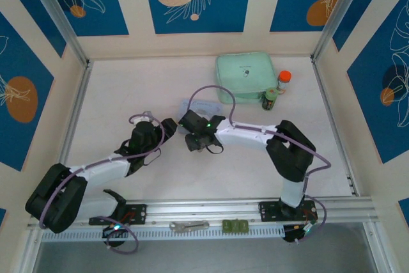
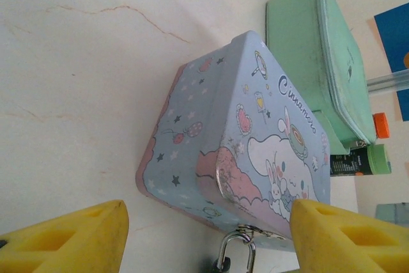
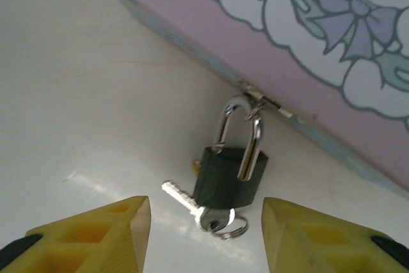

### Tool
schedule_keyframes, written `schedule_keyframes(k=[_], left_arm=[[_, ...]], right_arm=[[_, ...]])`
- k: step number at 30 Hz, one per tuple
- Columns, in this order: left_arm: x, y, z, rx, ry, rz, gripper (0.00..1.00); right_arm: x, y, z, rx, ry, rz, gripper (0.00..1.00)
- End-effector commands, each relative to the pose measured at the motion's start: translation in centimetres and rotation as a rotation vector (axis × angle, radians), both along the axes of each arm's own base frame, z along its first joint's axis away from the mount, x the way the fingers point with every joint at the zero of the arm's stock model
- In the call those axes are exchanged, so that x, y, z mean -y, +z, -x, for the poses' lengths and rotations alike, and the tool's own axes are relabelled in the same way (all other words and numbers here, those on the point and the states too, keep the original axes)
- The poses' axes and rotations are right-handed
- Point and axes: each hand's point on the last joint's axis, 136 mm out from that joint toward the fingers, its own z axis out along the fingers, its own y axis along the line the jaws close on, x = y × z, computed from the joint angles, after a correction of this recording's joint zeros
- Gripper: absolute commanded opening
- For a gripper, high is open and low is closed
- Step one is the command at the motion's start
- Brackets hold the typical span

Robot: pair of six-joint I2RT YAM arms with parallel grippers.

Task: Unlock a padlock with a key

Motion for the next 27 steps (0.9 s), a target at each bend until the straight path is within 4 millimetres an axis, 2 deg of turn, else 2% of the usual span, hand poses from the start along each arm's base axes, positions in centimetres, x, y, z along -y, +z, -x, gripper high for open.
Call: schedule_keyframes(k=[1, 11, 17, 20, 27], left_arm=[[-1.0, -0.8, 0.2, -0.010, 0.021, -0.029, 0.67], [-1.2, -0.8, 0.0, -0.006, 0.029, -0.014, 0.67], [-1.3, -0.3, 0.0, 0.003, 0.030, -0.001, 0.66], [-1.5, -0.2, 0.2, 0.004, 0.038, 0.000, 0.66], [-1.8, 0.3, 0.3, 0.017, 0.050, 0.002, 0.66]], right_arm=[[1.5, -0.3, -0.4, 0.038, -0.036, 0.125, 0.50], [0.2, -3.1, 0.0, 0.023, -0.007, 0.191, 0.47], [0.2, -4.4, 0.1, 0.012, 0.004, 0.225, 0.44], [0.1, -4.4, 0.3, 0.019, 0.020, 0.211, 0.38], [0.2, -4.2, 0.0, 0.039, 0.061, 0.187, 0.12]])
